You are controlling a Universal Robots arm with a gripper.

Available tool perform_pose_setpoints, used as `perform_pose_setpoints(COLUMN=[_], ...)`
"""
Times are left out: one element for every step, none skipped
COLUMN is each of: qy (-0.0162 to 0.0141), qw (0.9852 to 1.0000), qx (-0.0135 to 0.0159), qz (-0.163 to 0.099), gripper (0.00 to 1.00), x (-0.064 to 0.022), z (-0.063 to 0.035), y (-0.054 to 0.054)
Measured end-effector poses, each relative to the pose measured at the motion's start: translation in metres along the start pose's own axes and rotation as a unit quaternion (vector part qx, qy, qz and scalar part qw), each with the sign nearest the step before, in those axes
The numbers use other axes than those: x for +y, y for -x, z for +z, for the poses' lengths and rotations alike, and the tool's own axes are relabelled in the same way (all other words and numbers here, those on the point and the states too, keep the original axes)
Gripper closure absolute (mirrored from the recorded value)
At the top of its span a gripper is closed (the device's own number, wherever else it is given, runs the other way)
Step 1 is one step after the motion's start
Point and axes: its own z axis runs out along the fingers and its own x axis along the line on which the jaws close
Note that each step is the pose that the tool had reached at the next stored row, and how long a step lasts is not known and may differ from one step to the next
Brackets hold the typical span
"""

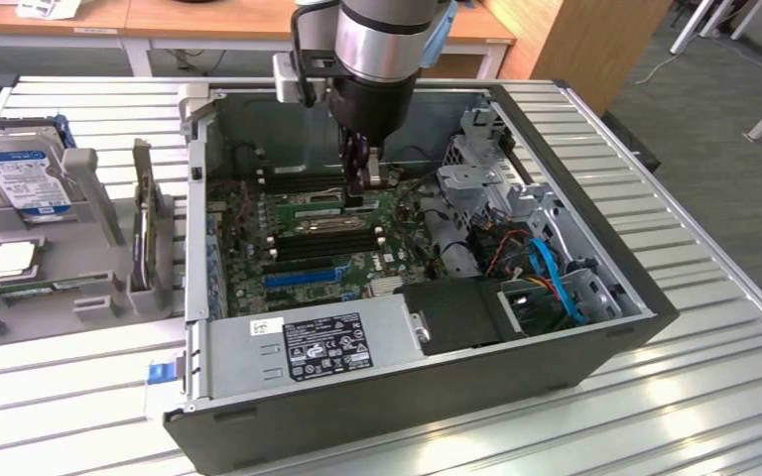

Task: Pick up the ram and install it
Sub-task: 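Insert the ram into the slot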

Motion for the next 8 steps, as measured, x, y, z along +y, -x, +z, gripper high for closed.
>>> perform_pose_setpoints(qy=[0.0,0.0,0.0,0.0,0.0,0.0,0.0,0.0], qw=[1.0,1.0,1.0,1.0,1.0,1.0,1.0,1.0], qx=[0.0,0.0,0.0,0.0,0.0,0.0,0.0,0.0], qz=[0.0,0.0,0.0,0.0,0.0,0.0,0.0,0.0], gripper=[0.89,0.89,0.89,0.89,0.89,0.89,0.89,0.89], x=[0.0,0.0,0.0,-0.0001,-0.0001,-0.0001,-0.0002,-0.0002], z=[0.0,0.0006,0.0015,0.0024,0.0035,0.0047,0.0059,0.0071], y=[0.0,-0.0001,-0.0001,-0.0001,-0.0001,-0.0002,-0.0002,-0.0002])
